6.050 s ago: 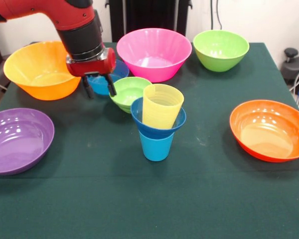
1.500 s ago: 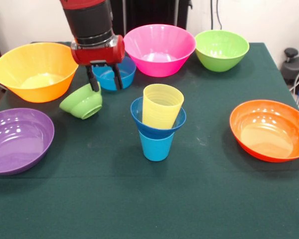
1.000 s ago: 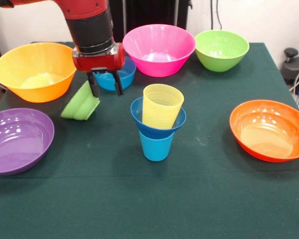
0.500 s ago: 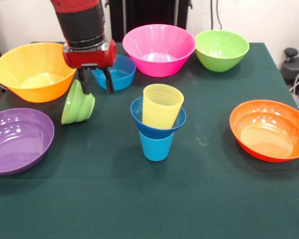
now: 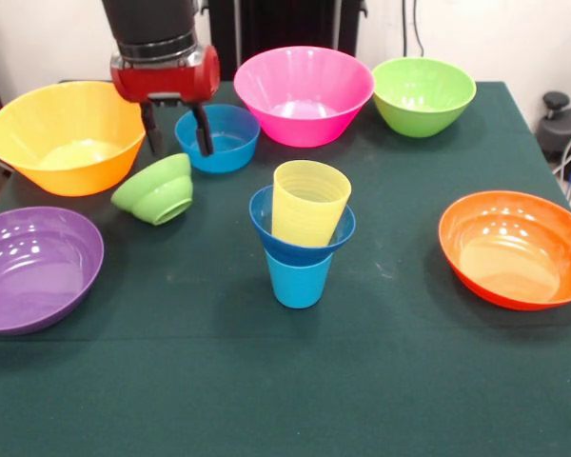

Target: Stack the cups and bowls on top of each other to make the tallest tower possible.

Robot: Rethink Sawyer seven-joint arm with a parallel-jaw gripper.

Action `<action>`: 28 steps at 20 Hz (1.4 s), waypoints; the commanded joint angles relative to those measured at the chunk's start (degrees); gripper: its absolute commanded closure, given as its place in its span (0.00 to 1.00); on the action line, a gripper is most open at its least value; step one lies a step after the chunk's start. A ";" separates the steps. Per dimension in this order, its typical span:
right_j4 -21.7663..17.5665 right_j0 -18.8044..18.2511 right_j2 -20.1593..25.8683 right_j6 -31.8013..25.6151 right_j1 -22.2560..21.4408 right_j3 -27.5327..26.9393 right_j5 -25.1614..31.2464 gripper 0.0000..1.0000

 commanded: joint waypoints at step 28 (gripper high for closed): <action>-5.65 5.81 -7.31 -2.65 5.13 0.96 -2.68 0.00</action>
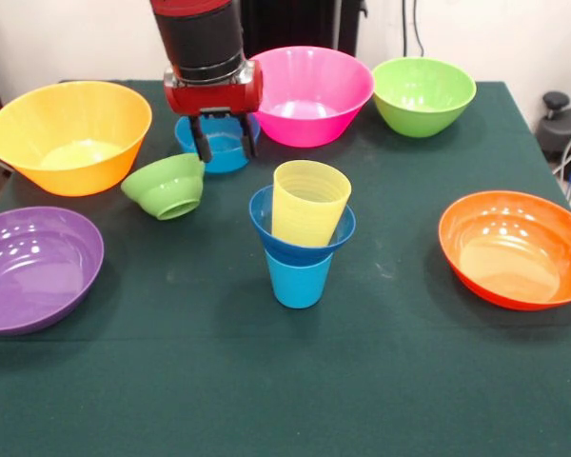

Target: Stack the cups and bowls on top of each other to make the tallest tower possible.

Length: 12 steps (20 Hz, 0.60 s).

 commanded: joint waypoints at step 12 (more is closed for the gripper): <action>-3.12 -0.35 -4.00 -3.14 -1.95 3.36 -2.73 0.00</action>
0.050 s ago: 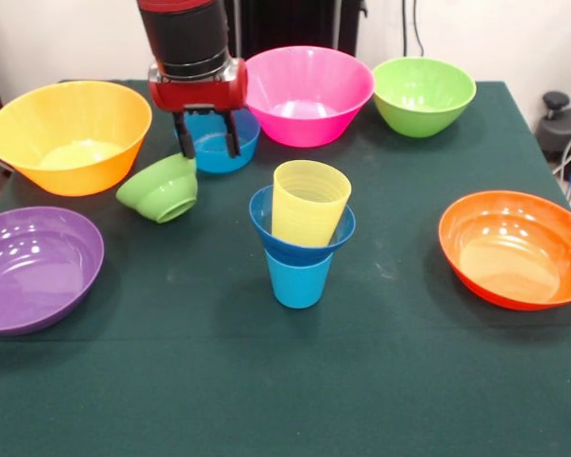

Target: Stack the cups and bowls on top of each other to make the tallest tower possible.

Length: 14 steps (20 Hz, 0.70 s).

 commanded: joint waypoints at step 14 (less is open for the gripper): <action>-2.43 0.67 -3.29 -1.81 -2.63 5.18 -2.98 0.00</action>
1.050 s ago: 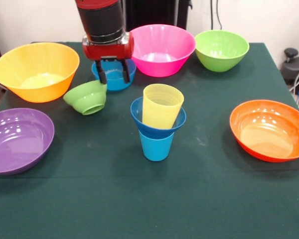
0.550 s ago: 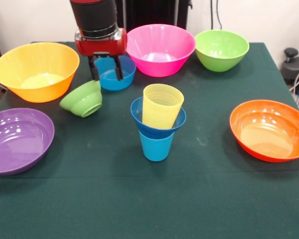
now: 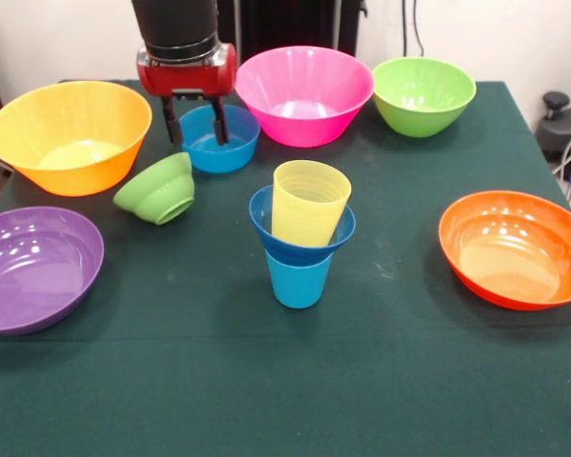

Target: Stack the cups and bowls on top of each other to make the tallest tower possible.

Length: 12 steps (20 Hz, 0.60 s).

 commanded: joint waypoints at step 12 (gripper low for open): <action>-6.54 4.14 -6.22 -0.58 4.77 -2.69 -5.64 0.00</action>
